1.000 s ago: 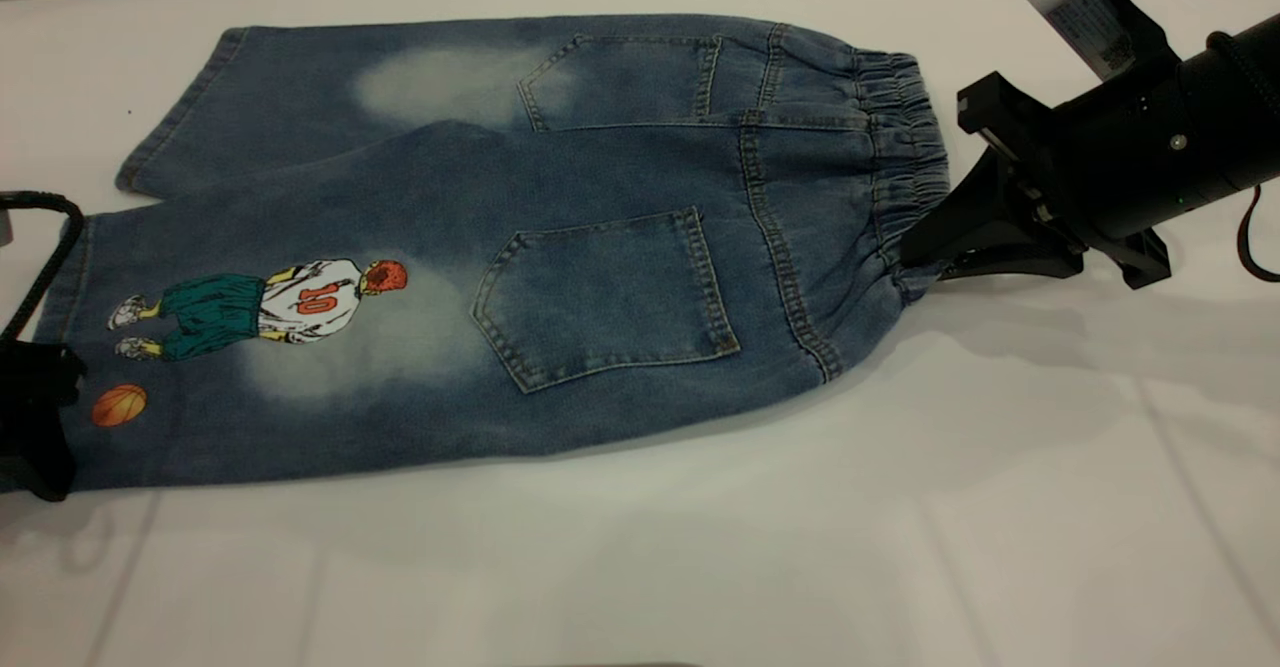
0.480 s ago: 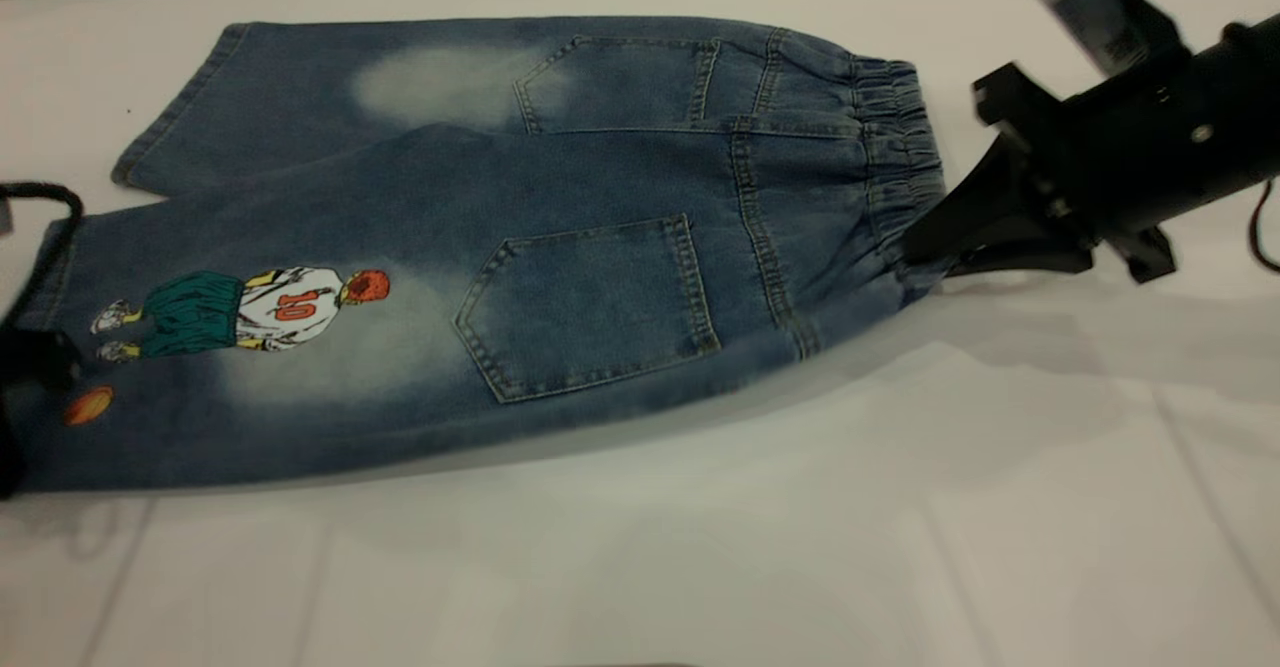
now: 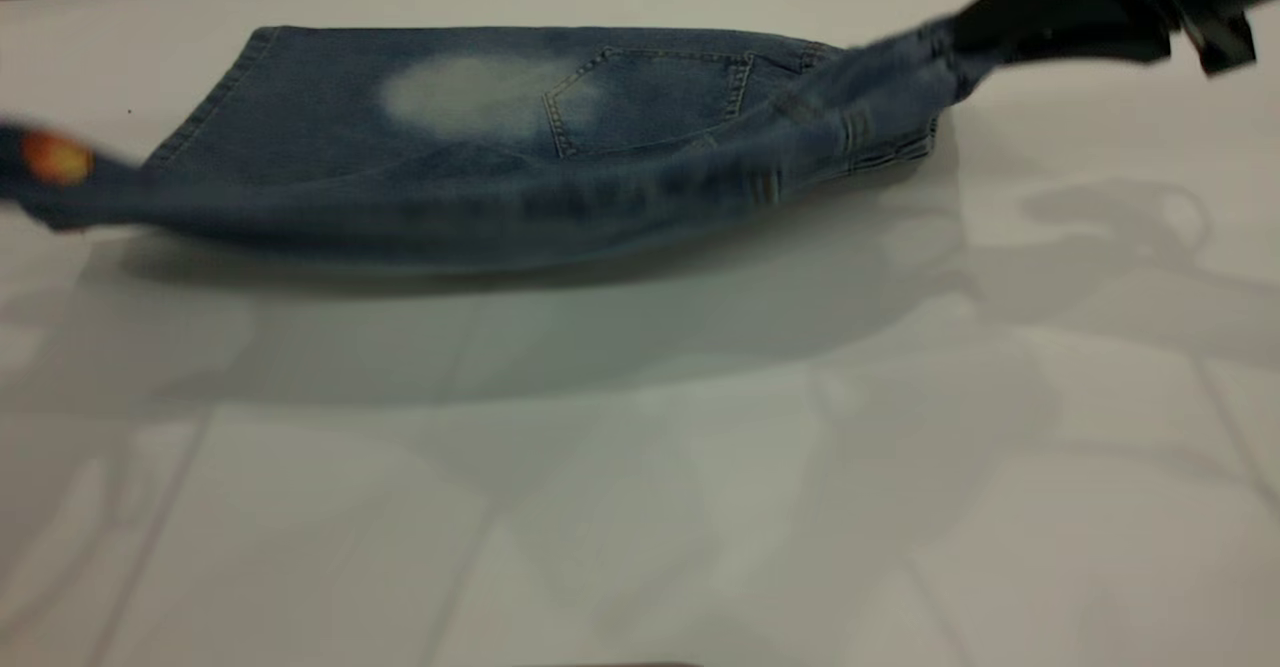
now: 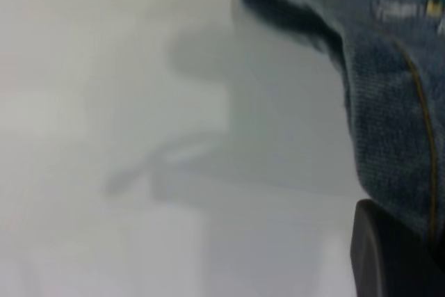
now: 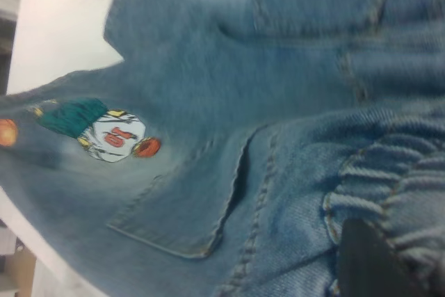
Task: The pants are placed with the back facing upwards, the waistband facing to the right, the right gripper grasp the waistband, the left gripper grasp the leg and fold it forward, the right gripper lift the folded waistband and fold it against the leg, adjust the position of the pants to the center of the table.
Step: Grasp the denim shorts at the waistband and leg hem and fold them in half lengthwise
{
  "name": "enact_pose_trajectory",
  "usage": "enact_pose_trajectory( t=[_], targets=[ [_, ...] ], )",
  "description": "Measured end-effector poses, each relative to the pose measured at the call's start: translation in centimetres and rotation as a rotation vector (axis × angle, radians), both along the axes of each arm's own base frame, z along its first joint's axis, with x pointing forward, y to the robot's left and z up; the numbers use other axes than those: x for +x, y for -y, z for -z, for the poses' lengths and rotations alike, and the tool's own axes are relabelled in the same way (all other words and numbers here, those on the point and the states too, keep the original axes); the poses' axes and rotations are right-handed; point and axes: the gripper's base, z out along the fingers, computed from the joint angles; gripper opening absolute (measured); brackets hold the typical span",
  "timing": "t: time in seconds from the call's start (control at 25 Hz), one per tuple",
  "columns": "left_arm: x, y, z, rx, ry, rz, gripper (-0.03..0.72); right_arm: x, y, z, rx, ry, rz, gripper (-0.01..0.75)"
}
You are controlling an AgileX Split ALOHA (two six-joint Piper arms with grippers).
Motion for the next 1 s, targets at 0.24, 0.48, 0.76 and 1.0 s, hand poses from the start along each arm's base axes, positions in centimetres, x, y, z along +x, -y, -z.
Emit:
enact_pose_trajectory(
  t=[0.24,0.48,0.76,1.0],
  targets=[
    [4.0,0.1,-2.1,-0.005,0.158,0.009,0.034,2.1,0.6,-0.7,-0.049,0.033,0.059,0.035],
    [7.4,0.9,0.5,-0.014,0.199,0.036,0.034,3.8,1.4,0.6,-0.128,0.029,0.125,0.035],
    [10.7,3.5,3.4,-0.035,0.314,0.110,0.034,6.6,1.6,2.6,-0.160,0.051,0.120,0.035],
    [12.5,4.3,5.5,-0.055,0.454,0.141,0.034,8.6,1.9,3.1,-0.140,0.102,0.194,0.035]
  ],
)
